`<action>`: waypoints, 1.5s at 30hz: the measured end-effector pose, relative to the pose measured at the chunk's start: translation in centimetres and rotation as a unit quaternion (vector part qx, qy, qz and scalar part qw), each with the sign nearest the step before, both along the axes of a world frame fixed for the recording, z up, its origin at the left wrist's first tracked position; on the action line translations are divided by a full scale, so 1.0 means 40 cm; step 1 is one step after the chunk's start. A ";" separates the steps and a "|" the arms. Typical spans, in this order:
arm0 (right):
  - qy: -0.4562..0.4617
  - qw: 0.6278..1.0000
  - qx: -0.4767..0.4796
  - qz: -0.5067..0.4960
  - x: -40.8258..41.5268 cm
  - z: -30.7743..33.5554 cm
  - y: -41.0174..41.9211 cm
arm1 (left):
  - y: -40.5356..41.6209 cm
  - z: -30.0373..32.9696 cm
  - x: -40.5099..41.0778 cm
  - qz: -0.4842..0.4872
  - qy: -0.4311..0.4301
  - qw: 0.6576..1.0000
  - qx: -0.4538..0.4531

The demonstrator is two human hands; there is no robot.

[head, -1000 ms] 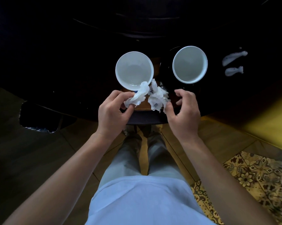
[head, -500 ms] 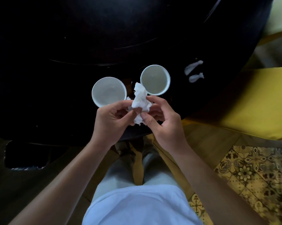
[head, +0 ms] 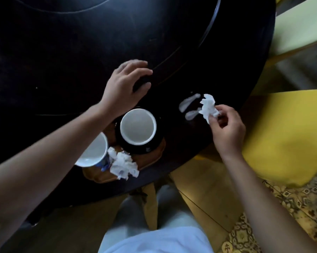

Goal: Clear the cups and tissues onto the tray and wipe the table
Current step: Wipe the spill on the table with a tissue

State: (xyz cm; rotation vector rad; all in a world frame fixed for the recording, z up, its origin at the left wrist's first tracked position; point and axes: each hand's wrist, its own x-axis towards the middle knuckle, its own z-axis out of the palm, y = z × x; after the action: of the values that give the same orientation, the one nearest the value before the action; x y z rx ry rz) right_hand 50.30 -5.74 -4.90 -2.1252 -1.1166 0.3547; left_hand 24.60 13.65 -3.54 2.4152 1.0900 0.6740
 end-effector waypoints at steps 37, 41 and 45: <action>-0.061 0.960 -0.198 0.189 0.174 -0.150 0.343 | 0.280 -0.176 0.109 -0.019 0.225 0.974 0.026; -0.045 0.962 -0.198 0.181 0.157 -0.146 0.291 | 0.278 -0.173 0.106 -0.020 0.222 0.975 0.024; -0.047 0.964 -0.191 0.177 0.112 -0.143 0.194 | 0.280 -0.168 0.105 -0.020 0.229 0.973 0.017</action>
State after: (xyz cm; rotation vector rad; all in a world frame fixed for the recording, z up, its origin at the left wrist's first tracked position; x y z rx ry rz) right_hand 54.79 2.03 -10.63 -2.2817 -1.5973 0.6875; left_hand 28.80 24.84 -10.26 2.6882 1.1997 0.1165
